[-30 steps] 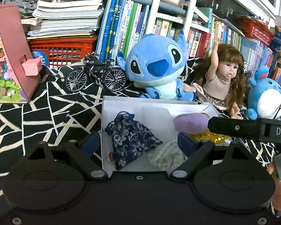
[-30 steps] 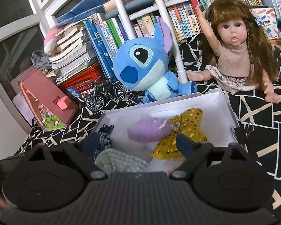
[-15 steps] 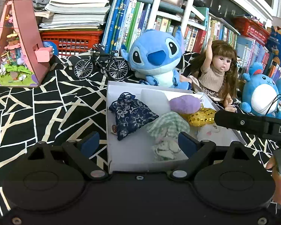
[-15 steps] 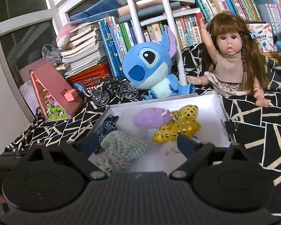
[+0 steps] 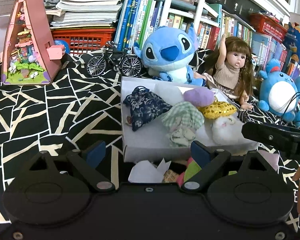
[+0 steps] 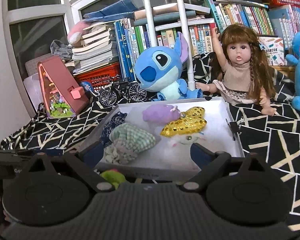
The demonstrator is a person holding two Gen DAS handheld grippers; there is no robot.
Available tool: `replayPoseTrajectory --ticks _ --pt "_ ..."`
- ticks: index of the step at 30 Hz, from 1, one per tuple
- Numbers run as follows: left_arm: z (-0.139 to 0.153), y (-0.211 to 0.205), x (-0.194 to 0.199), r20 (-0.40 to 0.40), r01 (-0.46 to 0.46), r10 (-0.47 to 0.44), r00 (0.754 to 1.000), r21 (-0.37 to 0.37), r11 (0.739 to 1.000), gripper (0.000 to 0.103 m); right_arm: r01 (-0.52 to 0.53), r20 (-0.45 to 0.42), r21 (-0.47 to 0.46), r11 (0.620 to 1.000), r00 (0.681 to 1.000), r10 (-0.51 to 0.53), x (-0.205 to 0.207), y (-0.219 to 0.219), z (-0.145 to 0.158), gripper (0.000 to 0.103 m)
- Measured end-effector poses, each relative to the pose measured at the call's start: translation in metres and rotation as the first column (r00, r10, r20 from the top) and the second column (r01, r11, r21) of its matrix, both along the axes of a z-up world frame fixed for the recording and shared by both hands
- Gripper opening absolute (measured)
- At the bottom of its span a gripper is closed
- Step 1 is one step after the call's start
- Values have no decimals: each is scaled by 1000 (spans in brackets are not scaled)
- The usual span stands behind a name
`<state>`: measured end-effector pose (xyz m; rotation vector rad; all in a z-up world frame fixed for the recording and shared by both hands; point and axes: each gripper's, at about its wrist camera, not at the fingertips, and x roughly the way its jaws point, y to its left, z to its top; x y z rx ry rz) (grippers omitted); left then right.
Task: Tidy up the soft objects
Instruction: 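Withdraw both tools from the box back toward the remaining pile, then move right tool to the blue plastic packet while left tool approaches the white tissue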
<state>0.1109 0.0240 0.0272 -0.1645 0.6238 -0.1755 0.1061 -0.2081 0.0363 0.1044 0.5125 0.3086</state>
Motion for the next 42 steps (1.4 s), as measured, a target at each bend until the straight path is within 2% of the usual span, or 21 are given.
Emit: replayPoseTrajectory --ticks 23,34,37,42 --pt "-23 0 -24 -27 -19 20 999 48 999 92 27 51 -114 993 998 -21 -57 6 -24 101" --pt "-33 1 -34 -50 -8 11 999 66 998 92 2 46 -207 978 999 7 -75 16 -40 102" --pt "-33 3 -33 -51 -23 25 998 50 999 89 3 38 -212 977 999 5 -77 18 -44 102" --pt "-33 4 -32 -43 -21 24 999 58 998 74 -17 22 -240 971 999 23 -80 23 -53 102"
